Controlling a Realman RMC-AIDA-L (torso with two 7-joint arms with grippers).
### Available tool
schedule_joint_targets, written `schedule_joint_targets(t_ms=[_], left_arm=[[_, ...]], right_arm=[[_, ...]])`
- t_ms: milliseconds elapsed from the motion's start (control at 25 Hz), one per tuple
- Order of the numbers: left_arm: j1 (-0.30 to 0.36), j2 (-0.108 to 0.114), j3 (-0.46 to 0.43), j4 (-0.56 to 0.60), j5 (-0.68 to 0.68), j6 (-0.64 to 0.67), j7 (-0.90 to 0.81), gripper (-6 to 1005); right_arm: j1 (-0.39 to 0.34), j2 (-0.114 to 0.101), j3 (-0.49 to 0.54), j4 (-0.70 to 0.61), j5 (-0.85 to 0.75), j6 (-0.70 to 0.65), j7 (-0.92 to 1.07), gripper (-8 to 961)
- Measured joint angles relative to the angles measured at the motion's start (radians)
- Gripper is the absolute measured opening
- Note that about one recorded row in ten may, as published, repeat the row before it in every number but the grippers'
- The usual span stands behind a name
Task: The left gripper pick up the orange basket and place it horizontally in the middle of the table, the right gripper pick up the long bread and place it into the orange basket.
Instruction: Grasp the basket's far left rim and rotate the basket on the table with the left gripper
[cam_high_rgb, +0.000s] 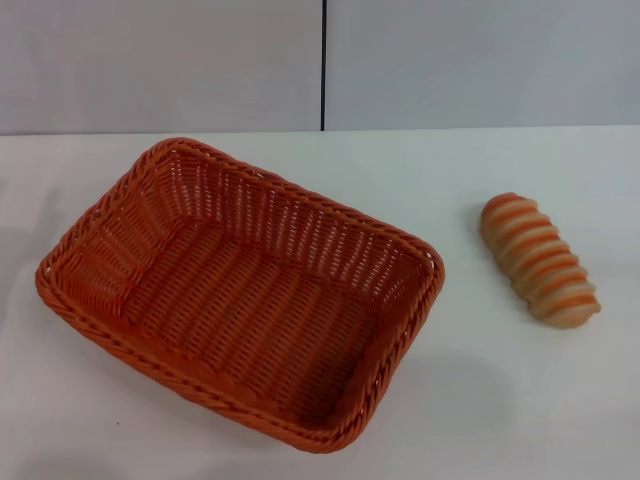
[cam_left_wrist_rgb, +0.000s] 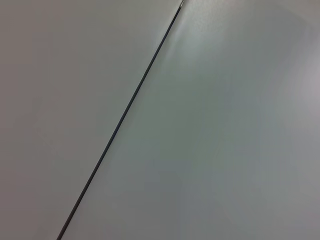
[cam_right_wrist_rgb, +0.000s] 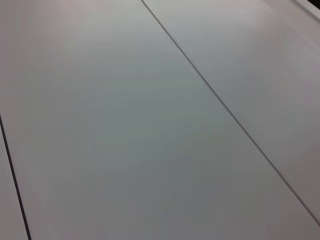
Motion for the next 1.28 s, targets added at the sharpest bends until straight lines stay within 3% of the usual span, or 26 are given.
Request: schedule_joint_targets(t_ms=[560, 840, 960, 1040, 1080, 1160, 1240, 1280], left_arm=[[0.0, 0.004, 0.0, -0.001, 0.0, 0.0, -0.007, 793], [-0.002, 0.013, 0.014, 0.148, 0.009, -0.036, -0.196, 783], [-0.01, 0.029, 0.059, 0.259, 0.042, -0.096, -0.31, 779], [-0.018, 0.059, 0.112, 0.361, 0.093, -0.165, -0.447, 776], [-0.018, 0.059, 0.112, 0.361, 0.093, -0.165, -0.447, 775], [-0.026, 0.079, 0.146, 0.439, 0.143, -0.208, -0.541, 772], [-0.026, 0.079, 0.146, 0.439, 0.143, -0.208, -0.541, 769], [-0.04, 0.099, 0.185, 0.547, 0.24, -0.262, -0.665, 768]], right_arm=[[-0.008, -0.001, -0.005, 0.012, -0.016, 0.007, 0.001, 683], [-0.009, -0.006, -0.004, -0.005, -0.093, 0.011, 0.041, 683], [-0.012, -0.007, -0.004, -0.021, -0.1, 0.012, 0.064, 682], [-0.02, -0.007, -0.004, -0.024, -0.11, 0.012, 0.068, 683], [-0.02, -0.007, -0.004, -0.024, -0.11, 0.012, 0.068, 683], [-0.024, -0.008, -0.004, -0.024, -0.116, 0.017, 0.068, 684], [-0.025, -0.008, -0.004, -0.025, -0.116, 0.025, 0.068, 684], [-0.025, -0.008, -0.004, -0.025, -0.116, 0.025, 0.068, 683]])
